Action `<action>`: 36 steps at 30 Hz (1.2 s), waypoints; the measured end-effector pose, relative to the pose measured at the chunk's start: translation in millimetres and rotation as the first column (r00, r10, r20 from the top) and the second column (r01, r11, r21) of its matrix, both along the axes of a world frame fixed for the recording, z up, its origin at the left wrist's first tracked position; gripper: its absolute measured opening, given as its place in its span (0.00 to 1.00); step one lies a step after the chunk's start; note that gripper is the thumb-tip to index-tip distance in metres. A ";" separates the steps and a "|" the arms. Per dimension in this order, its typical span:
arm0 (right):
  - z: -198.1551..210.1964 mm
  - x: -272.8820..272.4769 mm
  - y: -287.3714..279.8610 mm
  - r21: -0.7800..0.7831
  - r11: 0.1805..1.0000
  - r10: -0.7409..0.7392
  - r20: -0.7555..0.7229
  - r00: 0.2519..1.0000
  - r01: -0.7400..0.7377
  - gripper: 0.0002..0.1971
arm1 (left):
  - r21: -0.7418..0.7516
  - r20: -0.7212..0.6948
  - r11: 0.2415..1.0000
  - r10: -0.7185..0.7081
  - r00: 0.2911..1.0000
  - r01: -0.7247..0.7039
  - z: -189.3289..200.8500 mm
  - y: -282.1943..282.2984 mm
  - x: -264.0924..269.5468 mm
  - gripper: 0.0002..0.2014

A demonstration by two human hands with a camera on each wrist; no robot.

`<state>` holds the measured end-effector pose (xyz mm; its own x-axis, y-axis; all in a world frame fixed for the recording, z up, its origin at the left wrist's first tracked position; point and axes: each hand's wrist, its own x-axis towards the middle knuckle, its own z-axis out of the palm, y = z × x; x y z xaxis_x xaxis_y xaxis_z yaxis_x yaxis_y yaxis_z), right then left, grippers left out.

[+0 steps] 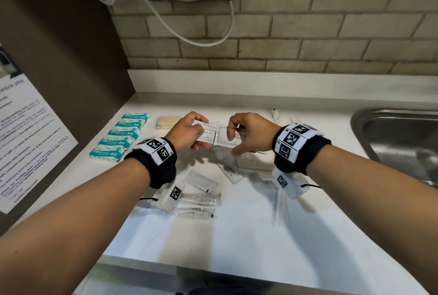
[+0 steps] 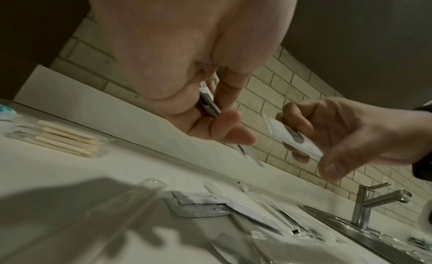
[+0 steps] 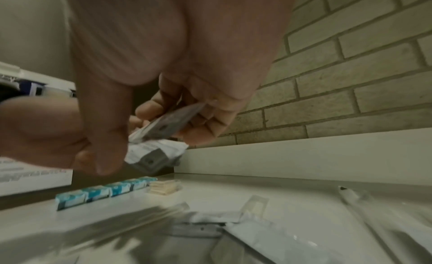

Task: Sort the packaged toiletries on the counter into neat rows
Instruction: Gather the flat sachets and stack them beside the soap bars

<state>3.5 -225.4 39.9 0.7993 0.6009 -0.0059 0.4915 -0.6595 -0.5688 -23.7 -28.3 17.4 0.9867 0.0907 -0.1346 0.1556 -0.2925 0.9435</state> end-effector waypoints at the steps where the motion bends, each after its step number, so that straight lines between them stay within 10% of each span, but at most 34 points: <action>1: 0.9 1.3 1.0 0.008 1.000 -0.005 -0.019 1.000 0.005 0.19 | -0.004 -0.004 1.000 -0.003 1.000 0.003 -0.9 -1.4 1.1 0.12; 9: -3.3 19.9 2.9 0.111 0.994 -0.018 -0.060 0.998 0.025 0.35 | -0.045 -0.016 0.999 -0.010 1.000 0.010 -2.4 -8.2 9.6 0.14; 16: -3.1 37.5 12.1 0.193 0.981 -0.020 -0.056 0.998 0.030 0.21 | -0.177 -0.062 0.976 -0.140 0.988 0.127 -3.7 -24.9 24.5 0.19; 24: -1.1 69.9 -7.9 0.147 0.986 -0.096 0.105 0.990 0.080 0.23 | -0.146 0.003 0.985 -0.090 0.996 0.090 -4.0 -25.7 56.3 0.03; 31: -48.8 77.1 -23.5 -0.423 0.900 -0.145 -0.053 0.988 0.109 0.21 | -0.127 0.100 0.990 -0.044 0.994 0.056 -5.1 -19.0 83.1 0.23; 36: -62.4 81.6 -11.2 -0.516 0.849 -0.146 -0.013 0.989 0.119 0.16 | -0.147 0.084 0.985 -0.082 0.993 0.093 -8.1 -25.5 90.8 0.11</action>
<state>85.1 -236.6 -22.6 0.8614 0.3901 -0.3252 0.3589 -0.9206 -0.1537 67.1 -53.7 9.3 0.9979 -0.0121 -0.0631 0.0604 -0.1552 0.9860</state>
